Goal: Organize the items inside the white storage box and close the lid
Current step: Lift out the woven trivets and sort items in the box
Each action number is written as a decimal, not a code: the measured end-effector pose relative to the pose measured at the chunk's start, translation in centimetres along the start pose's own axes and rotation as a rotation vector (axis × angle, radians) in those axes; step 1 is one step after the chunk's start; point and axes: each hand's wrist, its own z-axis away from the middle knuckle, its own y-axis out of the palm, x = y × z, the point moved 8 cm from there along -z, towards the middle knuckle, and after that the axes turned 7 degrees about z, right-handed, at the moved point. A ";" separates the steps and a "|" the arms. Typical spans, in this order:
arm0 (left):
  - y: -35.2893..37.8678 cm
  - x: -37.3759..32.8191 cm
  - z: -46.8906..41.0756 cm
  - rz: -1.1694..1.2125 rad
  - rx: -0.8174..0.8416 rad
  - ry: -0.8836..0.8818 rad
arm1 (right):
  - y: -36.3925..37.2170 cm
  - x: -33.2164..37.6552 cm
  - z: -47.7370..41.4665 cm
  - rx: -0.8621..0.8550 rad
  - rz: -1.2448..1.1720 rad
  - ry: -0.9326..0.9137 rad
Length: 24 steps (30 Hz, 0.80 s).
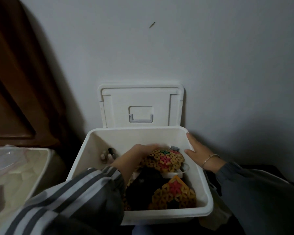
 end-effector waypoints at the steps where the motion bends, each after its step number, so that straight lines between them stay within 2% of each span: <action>1: 0.7 -0.6 -0.1 -0.095 0.047 0.012 | 0.1 0.0 0.3 -0.003 -0.006 0.001; 5: 0.7 -1.7 -1.7 -0.239 -0.004 0.068 | 0.2 0.5 0.7 -0.057 -0.035 0.011; 9: -0.1 -1.9 -2.7 -0.120 -0.057 0.129 | 0.4 0.3 0.7 -0.088 -0.046 0.013; 13: -0.9 -1.1 -2.7 0.015 -0.018 0.191 | 0.2 0.2 0.8 -0.120 -0.058 0.011; 16: -2.7 -0.7 -1.7 0.174 0.021 0.203 | -0.2 0.5 1.0 -0.154 -0.035 0.000; 19: -6.2 -1.5 0.1 0.361 0.048 0.259 | -1.2 1.0 1.2 -0.229 0.177 -0.044; 22: -11.3 -1.0 1.8 0.578 0.015 0.304 | -2.2 3.6 1.8 -0.320 0.328 -0.203; 24: -14.3 0.2 2.9 0.709 -0.030 0.305 | -1.7 6.0 1.6 -0.275 0.341 -0.331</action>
